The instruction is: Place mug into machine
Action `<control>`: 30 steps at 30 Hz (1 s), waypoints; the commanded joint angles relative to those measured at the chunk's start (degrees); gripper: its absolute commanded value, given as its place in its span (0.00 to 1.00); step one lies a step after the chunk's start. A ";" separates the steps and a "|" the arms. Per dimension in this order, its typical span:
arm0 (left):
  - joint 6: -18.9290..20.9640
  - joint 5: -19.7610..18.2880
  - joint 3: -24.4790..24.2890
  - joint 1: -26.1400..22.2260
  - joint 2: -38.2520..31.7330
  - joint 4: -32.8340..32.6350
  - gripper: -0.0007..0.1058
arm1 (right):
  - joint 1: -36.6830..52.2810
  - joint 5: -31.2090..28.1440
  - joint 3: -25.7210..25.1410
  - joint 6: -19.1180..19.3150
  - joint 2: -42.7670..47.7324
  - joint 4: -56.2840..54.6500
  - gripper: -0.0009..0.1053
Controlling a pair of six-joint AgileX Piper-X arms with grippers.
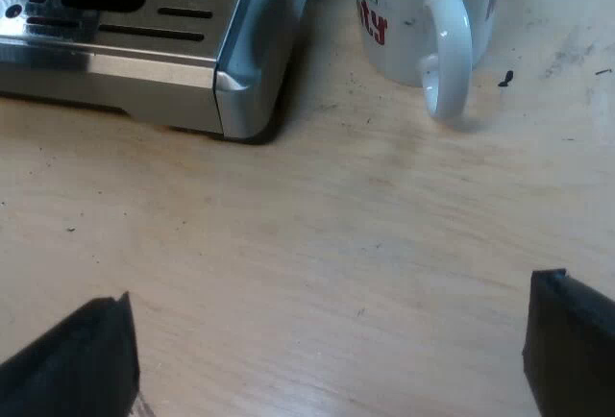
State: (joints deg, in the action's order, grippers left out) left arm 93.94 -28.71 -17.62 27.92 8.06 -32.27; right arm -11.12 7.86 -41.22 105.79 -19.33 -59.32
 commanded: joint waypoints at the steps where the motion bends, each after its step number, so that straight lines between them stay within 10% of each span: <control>1: 0.03 -0.66 1.77 0.20 0.09 4.70 0.74 | -0.05 -0.16 0.59 0.75 0.23 1.21 0.78; 30: 0.03 -0.66 4.91 0.20 0.20 6.78 0.74 | -0.05 -10.98 37.67 -3.63 -8.70 65.53 0.78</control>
State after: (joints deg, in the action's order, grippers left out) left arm 93.94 -28.85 -12.59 27.92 8.12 -26.49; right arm -11.12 -3.83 -5.36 101.95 -27.21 1.92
